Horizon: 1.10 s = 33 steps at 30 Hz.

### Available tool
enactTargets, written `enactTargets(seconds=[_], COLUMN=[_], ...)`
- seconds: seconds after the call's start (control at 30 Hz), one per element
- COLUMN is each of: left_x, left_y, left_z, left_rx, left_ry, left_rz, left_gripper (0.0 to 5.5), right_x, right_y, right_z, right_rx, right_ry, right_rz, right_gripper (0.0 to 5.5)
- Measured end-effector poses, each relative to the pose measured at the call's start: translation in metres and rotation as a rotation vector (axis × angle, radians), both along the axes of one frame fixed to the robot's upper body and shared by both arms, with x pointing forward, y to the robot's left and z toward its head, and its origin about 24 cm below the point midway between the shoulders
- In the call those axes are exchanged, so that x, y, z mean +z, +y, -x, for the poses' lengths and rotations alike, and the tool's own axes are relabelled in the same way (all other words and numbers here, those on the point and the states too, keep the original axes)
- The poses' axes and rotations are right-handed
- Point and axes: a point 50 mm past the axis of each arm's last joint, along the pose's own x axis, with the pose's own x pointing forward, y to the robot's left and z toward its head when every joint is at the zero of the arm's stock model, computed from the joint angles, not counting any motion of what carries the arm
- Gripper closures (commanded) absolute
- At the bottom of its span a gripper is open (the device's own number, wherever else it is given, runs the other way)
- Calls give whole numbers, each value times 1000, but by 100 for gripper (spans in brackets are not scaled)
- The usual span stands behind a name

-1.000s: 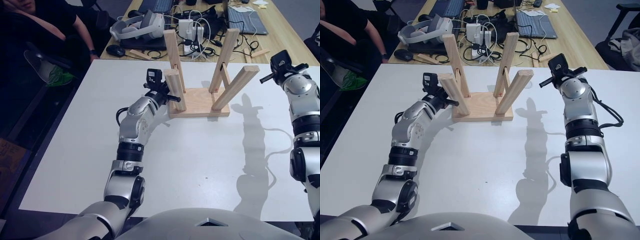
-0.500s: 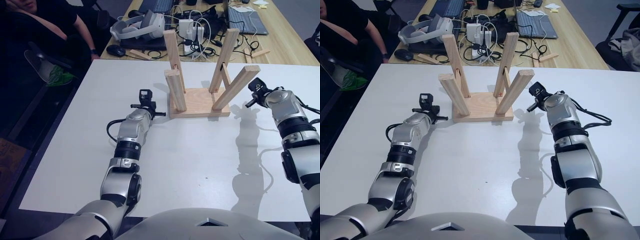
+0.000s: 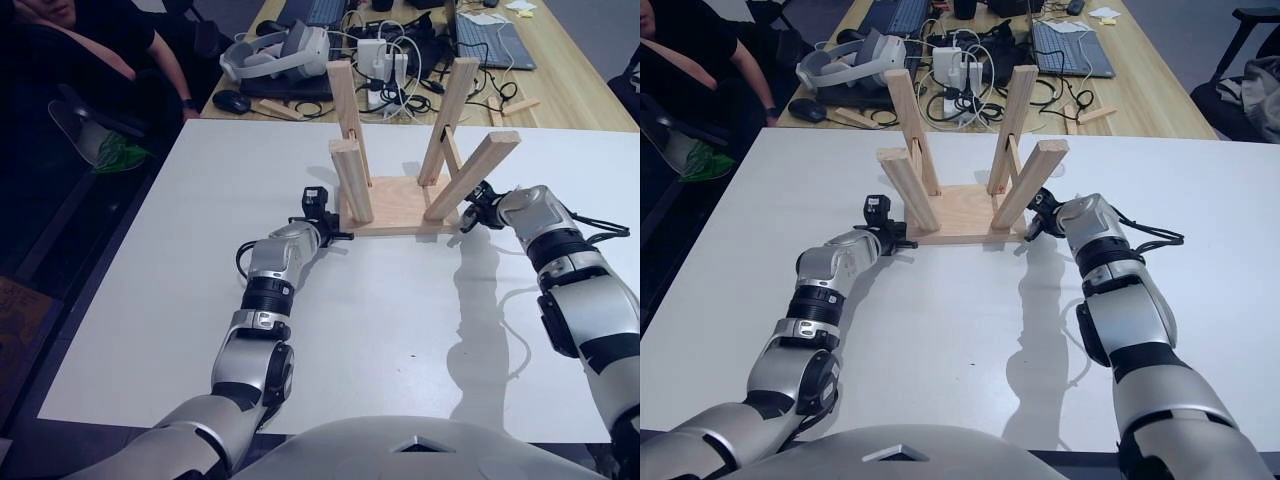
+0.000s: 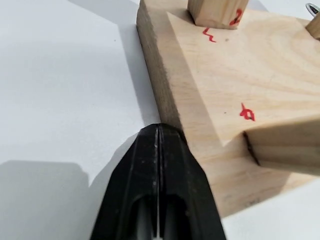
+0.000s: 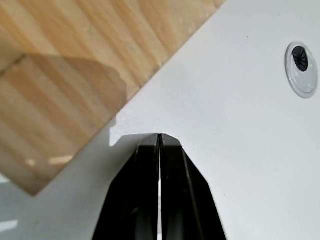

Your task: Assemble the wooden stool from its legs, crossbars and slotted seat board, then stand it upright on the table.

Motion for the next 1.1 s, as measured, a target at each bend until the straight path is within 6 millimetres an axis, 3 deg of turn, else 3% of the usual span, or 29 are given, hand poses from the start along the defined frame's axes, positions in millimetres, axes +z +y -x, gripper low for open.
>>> enactTargets(seconds=[0.43,0.67,0.8,1.1], left_x=[5,21,21,16], left_y=[0,20,19,10], left_z=[8,2,10,23], left_rx=[-28,64,0,-98], left_ry=[23,-108,-79,8], left_rz=[13,-157,-141,-77], left_gripper=[547,547,547,547], right_x=[4,6,8,10], right_y=[1,-8,-15,3], right_z=[2,6,10,21], right_rx=[10,-5,2,110], right_ry=[63,62,78,165], right_rz=[-93,-13,14,-57], right_gripper=[550,550,550,550])
